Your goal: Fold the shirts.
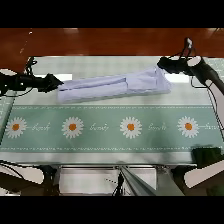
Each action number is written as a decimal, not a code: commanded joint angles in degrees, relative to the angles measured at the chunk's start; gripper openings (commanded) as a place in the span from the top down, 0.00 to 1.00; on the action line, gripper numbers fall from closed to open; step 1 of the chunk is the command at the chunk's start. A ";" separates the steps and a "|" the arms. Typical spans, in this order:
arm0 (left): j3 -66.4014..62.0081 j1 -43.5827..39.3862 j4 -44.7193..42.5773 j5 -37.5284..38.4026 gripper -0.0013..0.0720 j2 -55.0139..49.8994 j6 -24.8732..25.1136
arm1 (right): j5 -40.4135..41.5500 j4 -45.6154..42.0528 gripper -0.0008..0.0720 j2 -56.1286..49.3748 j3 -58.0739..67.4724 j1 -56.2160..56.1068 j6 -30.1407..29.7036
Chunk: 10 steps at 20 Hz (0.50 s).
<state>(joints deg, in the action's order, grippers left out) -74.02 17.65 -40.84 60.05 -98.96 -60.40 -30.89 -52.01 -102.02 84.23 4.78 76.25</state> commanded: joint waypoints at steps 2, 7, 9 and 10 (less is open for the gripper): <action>-3.63 2.78 -0.31 7.39 0.31 0.20 -2.27 | -2.32 -17.73 0.39 7.19 0.04 5.31 1.46; -5.05 2.47 -0.24 11.58 0.32 2.12 -2.27 | -22.51 -18.71 0.22 6.56 0.04 15.37 8.83; -5.05 1.55 -0.17 11.63 0.32 2.89 -2.27 | -27.98 -6.40 0.16 3.10 0.04 17.88 5.33; -5.05 1.16 -0.09 11.69 0.32 3.21 -2.27 | -28.52 -1.51 0.16 1.46 0.04 18.36 4.50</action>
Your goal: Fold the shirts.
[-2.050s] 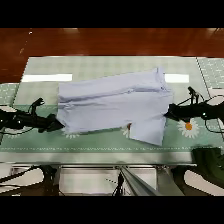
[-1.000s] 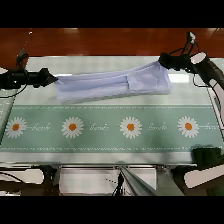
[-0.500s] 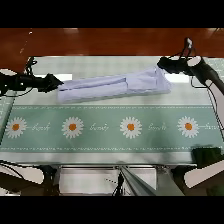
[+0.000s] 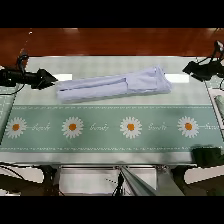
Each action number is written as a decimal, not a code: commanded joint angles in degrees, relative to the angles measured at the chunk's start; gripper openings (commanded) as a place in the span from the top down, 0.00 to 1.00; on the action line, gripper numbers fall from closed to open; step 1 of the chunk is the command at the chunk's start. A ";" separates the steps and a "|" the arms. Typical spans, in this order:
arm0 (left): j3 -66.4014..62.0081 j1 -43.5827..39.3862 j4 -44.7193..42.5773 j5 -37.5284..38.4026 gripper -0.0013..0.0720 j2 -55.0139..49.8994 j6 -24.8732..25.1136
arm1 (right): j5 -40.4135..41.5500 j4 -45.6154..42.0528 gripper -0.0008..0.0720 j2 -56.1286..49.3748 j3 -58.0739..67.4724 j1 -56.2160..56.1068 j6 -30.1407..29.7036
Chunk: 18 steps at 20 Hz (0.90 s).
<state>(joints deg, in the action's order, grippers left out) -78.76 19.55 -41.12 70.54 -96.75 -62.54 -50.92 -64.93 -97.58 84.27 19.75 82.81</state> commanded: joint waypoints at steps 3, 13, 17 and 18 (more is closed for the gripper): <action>-0.31 -2.12 0.24 1.75 0.32 1.62 -0.11 | -7.50 22.27 0.16 -7.45 0.00 1.84 -2.36; -1.03 -4.22 5.66 2.16 0.40 1.79 0.44 | -0.07 27.65 0.73 -12.15 0.00 -13.20 -7.45; -3.23 -4.28 8.79 2.60 0.56 2.05 0.31 | -2.71 28.11 0.96 -4.55 0.00 -13.00 -13.16; -3.41 -4.44 10.91 2.91 0.66 2.21 0.31 | -3.61 27.21 0.96 -1.92 0.00 -12.94 -13.53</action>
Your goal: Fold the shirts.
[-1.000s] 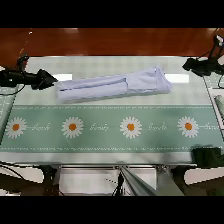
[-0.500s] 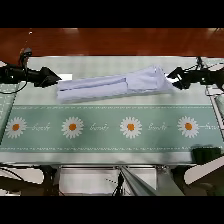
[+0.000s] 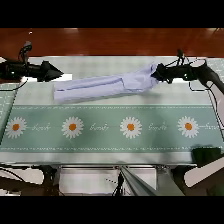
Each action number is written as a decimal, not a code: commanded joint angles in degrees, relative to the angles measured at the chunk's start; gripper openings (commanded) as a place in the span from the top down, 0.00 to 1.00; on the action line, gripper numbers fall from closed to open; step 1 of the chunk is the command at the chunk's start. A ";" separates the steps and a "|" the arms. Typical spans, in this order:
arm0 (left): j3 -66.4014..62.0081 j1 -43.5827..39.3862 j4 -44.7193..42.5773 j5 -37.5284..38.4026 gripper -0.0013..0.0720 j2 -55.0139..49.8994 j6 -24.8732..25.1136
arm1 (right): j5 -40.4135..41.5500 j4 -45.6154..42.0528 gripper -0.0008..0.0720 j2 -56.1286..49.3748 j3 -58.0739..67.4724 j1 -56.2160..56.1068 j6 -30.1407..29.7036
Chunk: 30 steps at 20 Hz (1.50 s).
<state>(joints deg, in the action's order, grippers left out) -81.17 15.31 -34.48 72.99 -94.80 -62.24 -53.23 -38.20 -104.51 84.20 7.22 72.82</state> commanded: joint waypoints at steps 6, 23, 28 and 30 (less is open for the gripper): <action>-1.05 -8.72 9.64 2.27 0.95 0.48 0.04 | -12.22 -10.64 0.96 21.09 0.07 -2.23 -1.64; -0.61 -40.52 6.86 -5.09 0.95 -5.35 -7.13 | -20.65 -35.87 0.96 42.49 0.07 -16.39 14.45; -0.07 -46.69 7.10 -11.28 0.95 -8.37 -8.83 | -23.34 -35.60 0.96 43.95 0.07 -16.37 15.56; -0.09 -49.35 7.10 -13.49 0.95 -9.79 -9.73 | -23.52 -36.00 0.96 44.35 0.07 -16.37 15.56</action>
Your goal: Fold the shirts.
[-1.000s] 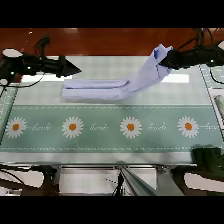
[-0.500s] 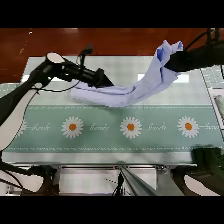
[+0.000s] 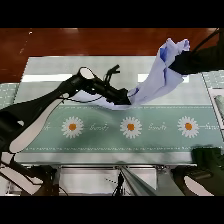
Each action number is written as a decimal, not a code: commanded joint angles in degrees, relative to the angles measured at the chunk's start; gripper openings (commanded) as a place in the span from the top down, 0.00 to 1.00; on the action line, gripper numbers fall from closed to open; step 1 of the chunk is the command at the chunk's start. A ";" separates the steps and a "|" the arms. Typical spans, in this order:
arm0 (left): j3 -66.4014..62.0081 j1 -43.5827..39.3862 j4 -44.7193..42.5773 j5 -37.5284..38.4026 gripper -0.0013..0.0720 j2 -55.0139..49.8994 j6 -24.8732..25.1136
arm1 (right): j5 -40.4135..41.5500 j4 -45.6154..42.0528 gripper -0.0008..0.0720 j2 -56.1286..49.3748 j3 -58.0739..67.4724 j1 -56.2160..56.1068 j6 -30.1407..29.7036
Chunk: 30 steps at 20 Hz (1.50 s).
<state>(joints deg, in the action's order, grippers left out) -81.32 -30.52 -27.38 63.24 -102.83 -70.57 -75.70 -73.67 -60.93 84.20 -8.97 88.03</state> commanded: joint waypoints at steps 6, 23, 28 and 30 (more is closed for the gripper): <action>0.04 -2.86 -0.52 -7.23 0.96 -1.57 -2.08 | -0.83 -2.23 0.96 0.85 0.04 -0.13 0.26; 0.07 55.95 -20.04 1.99 0.96 44.00 -3.67 | 27.85 0.96 0.96 -28.44 0.00 -23.39 0.98; 0.09 54.36 -20.06 3.45 0.96 46.45 -3.65 | 40.41 7.93 0.95 -35.36 0.00 -28.20 1.07; 0.83 52.59 -20.06 3.72 0.96 46.45 -3.61 | 43.67 9.62 0.92 -36.57 0.00 -29.29 1.33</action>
<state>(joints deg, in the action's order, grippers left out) -81.01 23.07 -47.24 65.87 -57.32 -74.19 -39.33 -67.68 -94.74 84.18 -36.12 89.03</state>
